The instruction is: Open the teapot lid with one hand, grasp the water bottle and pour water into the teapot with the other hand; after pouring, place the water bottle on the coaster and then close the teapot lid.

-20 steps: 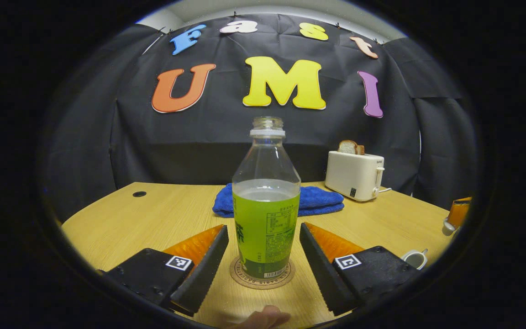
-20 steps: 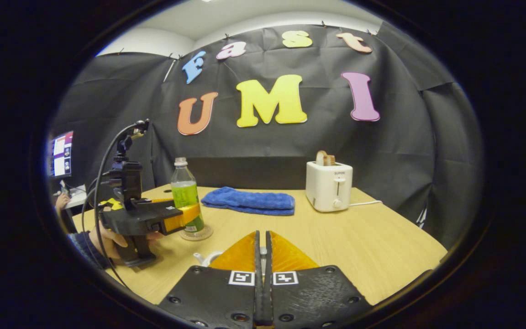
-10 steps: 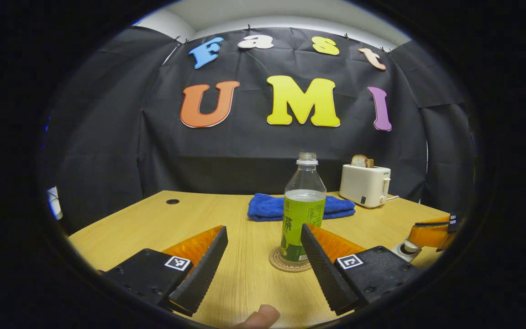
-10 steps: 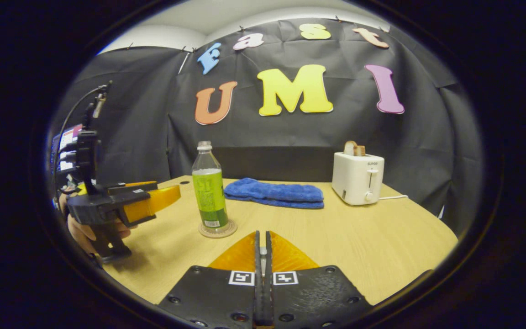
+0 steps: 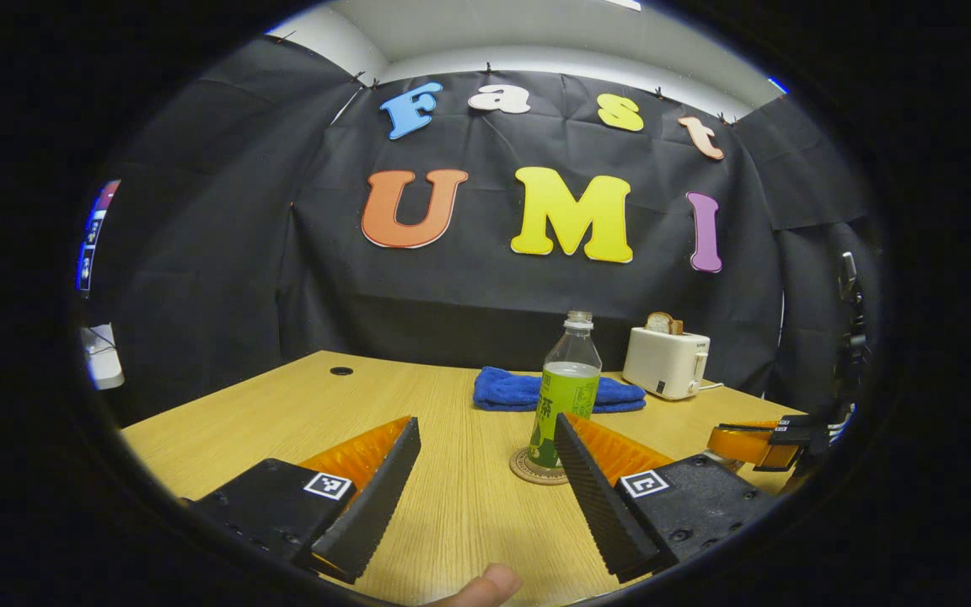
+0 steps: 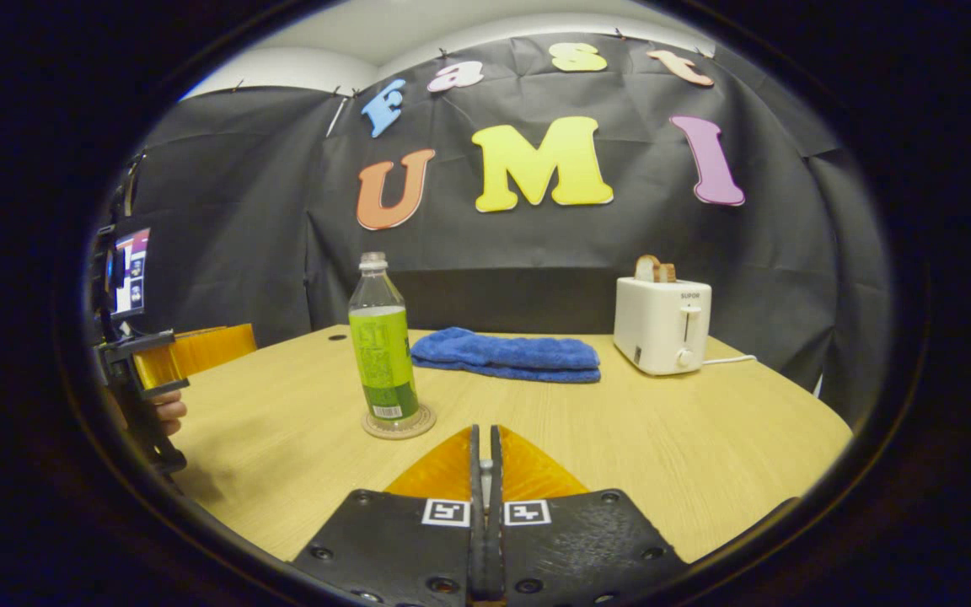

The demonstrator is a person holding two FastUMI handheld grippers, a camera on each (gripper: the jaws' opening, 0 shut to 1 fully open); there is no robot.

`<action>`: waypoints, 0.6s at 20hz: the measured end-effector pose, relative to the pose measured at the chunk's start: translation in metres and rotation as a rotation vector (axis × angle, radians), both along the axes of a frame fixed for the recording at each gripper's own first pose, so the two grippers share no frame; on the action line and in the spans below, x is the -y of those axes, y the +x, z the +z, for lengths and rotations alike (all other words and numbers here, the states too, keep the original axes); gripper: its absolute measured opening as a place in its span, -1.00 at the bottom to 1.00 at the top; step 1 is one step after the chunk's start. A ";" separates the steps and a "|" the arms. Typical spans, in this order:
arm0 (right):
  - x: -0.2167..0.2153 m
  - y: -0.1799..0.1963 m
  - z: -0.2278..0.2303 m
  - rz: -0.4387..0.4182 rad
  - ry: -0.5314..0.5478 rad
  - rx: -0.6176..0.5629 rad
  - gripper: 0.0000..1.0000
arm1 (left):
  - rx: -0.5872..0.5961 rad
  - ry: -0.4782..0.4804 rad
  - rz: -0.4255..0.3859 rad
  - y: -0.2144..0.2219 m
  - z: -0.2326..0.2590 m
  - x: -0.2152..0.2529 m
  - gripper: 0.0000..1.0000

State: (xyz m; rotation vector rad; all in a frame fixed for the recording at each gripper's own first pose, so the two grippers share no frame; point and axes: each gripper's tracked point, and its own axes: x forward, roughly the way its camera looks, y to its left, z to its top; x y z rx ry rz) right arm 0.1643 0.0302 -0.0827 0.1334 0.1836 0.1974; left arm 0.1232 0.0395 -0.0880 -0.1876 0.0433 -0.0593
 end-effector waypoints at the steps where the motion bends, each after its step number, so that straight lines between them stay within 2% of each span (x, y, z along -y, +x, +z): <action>1: -0.001 -0.001 0.001 0.001 -0.001 0.002 -1.00 | -0.012 0.002 0.000 0.000 -0.004 0.000 0.99; 5: 0.000 -0.006 0.001 -0.002 -0.023 0.002 -0.86 | -0.045 0.003 0.009 -0.005 -0.015 -0.004 0.99; 6: 0.000 -0.006 0.004 -0.004 -0.021 0.005 -0.72 | -0.052 -0.002 0.008 -0.009 -0.016 -0.004 0.99; 7: 0.002 -0.009 0.006 -0.011 -0.021 0.006 -0.43 | -0.056 -0.004 0.013 -0.013 -0.017 -0.006 0.99; 12: 0.006 -0.038 0.037 -0.032 -0.011 0.044 -0.09 | -0.061 0.008 0.037 -0.040 -0.010 -0.013 0.99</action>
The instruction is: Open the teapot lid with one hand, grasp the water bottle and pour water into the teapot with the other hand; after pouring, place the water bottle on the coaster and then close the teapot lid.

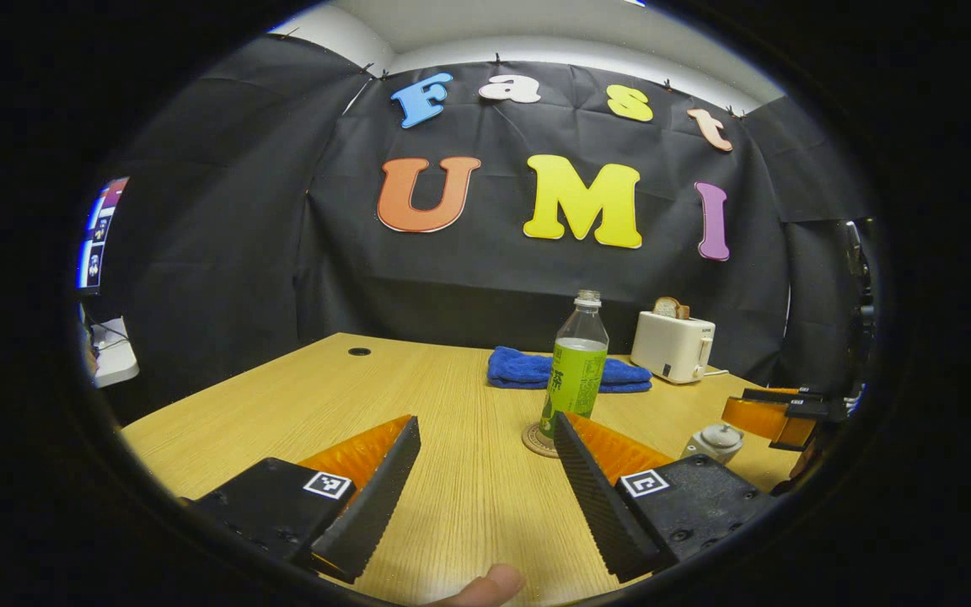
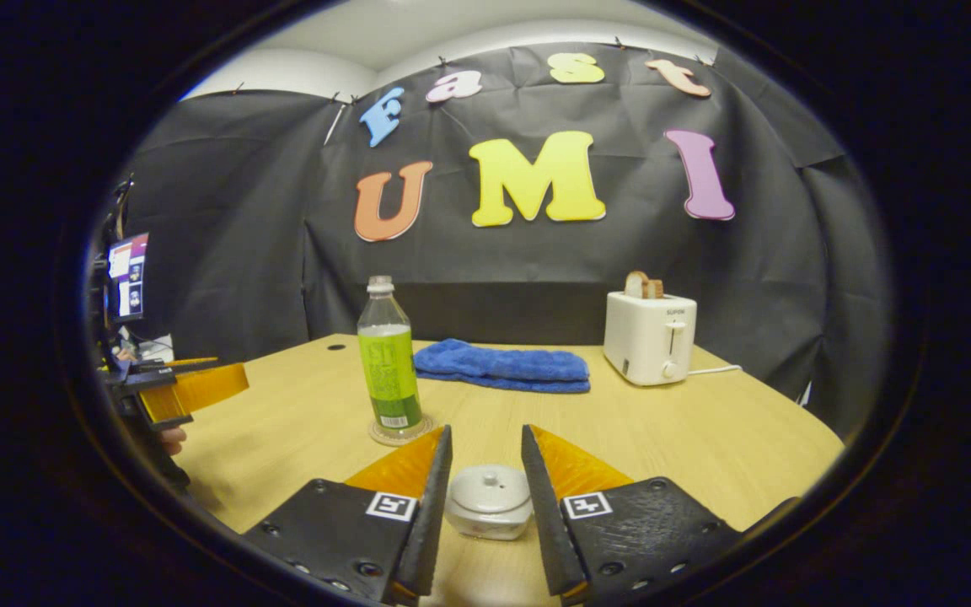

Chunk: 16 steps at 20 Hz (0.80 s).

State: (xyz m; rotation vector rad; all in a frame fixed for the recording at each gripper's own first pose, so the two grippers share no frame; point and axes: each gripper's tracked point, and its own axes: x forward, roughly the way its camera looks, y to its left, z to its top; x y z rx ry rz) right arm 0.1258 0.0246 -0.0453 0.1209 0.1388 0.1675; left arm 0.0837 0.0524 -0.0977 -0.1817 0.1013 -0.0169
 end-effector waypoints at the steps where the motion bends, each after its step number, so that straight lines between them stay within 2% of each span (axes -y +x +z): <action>1: 0.004 -0.008 0.008 -0.019 0.002 0.017 0.01 | 0.004 0.002 0.004 -0.007 0.003 -0.001 0.99; 12: 0.046 -0.138 0.068 -0.123 0.010 0.146 0.37 | 0.049 0.022 0.006 -0.107 0.043 0.010 0.99; 16: 0.064 -0.180 0.069 -0.150 0.000 0.168 0.67 | 0.052 0.048 0.016 -0.132 0.047 0.015 0.99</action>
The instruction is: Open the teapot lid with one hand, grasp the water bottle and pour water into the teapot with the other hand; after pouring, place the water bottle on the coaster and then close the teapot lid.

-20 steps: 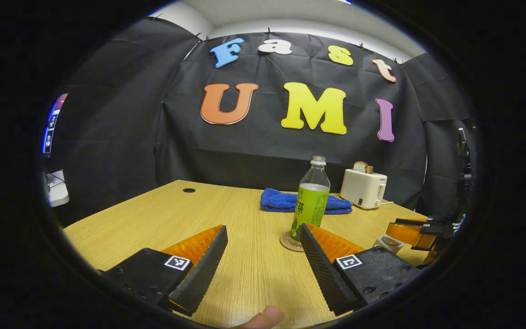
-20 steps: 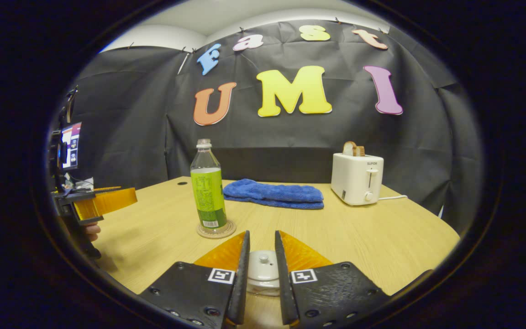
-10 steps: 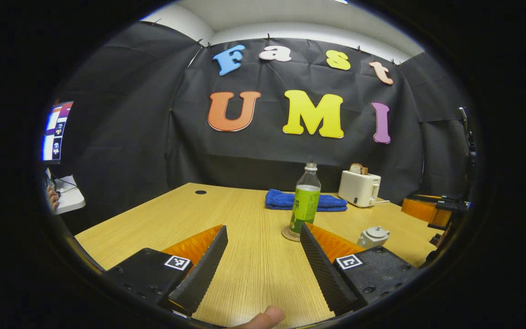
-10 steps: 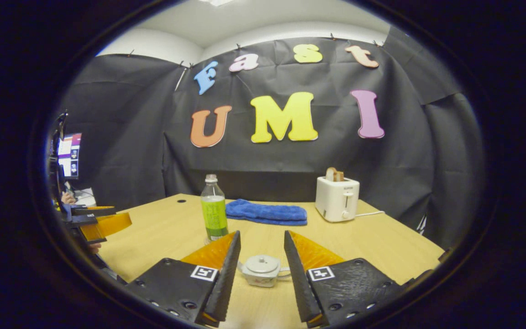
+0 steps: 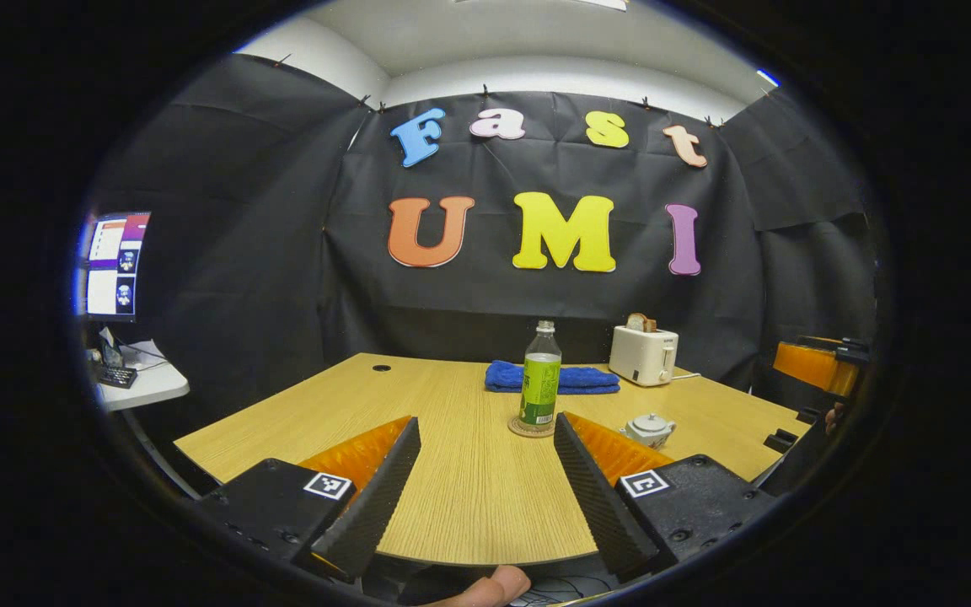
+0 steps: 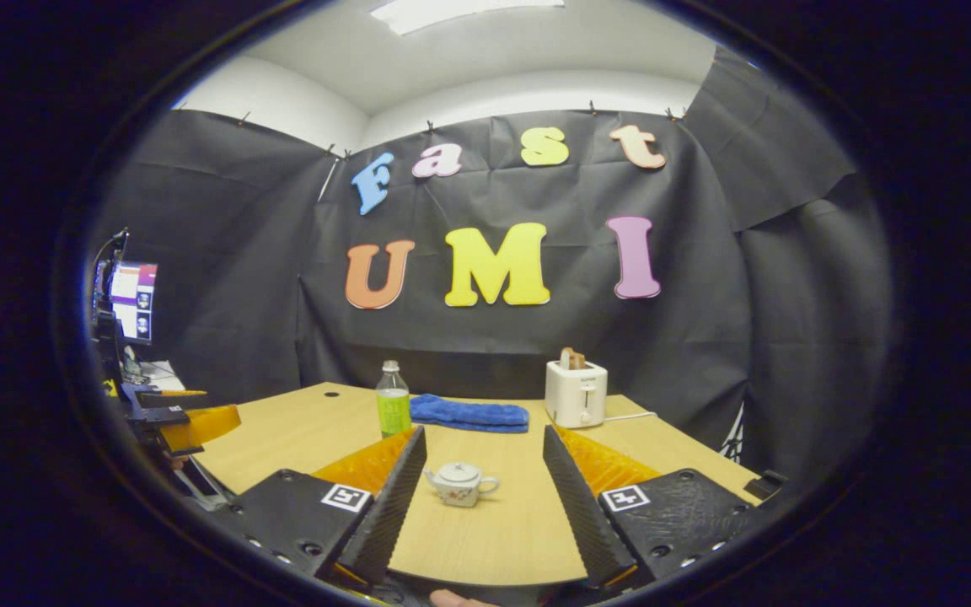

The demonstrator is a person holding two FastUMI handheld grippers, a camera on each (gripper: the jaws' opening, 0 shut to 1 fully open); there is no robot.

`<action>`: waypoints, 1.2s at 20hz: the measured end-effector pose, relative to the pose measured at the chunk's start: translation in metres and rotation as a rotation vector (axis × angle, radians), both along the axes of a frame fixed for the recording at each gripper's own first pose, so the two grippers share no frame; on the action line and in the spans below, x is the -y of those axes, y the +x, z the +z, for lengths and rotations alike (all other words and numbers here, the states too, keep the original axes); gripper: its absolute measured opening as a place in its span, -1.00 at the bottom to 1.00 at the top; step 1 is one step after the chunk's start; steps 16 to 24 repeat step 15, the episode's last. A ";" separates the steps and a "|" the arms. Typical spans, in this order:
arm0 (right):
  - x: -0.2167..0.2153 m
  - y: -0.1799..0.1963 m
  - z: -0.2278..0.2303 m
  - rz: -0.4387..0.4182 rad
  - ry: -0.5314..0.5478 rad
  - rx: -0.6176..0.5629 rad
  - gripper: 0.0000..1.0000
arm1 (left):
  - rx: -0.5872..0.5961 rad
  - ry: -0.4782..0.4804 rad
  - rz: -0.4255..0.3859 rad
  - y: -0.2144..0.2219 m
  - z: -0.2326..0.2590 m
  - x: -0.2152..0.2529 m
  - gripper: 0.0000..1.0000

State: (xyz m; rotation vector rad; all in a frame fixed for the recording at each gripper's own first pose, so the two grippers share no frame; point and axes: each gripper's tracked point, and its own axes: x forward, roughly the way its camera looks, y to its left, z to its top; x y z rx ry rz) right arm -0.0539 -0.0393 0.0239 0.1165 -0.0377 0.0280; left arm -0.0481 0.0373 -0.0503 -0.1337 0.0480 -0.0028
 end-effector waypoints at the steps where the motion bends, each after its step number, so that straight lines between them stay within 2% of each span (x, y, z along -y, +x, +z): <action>1: 0.001 -0.007 -0.003 0.002 0.004 -0.008 0.72 | -0.002 0.004 -0.003 -0.006 0.001 0.003 0.99; 2: 0.003 -0.013 -0.006 0.003 0.007 -0.016 0.76 | 0.005 0.009 -0.007 -0.011 0.003 0.006 0.99; 3: 0.008 -0.018 -0.008 -0.007 0.007 -0.018 0.93 | 0.015 0.019 -0.009 -0.015 0.007 0.009 0.99; 4: 0.013 -0.022 -0.009 -0.024 0.003 -0.018 0.96 | 0.018 0.032 -0.010 -0.019 0.008 0.011 0.99; 7: 0.018 -0.024 -0.015 -0.052 -0.018 -0.025 0.96 | 0.021 0.070 -0.024 -0.025 0.010 0.018 0.99; 11: 0.025 -0.016 -0.012 -0.072 -0.029 -0.012 0.96 | 0.034 0.063 -0.032 -0.021 0.010 0.024 0.99; 15: 0.021 0.004 -0.006 -0.067 -0.028 0.008 0.96 | 0.014 0.068 -0.032 -0.004 0.005 0.024 0.99; 24: 0.021 0.004 -0.006 -0.067 -0.028 0.008 0.96 | 0.014 0.068 -0.032 -0.004 0.005 0.024 0.99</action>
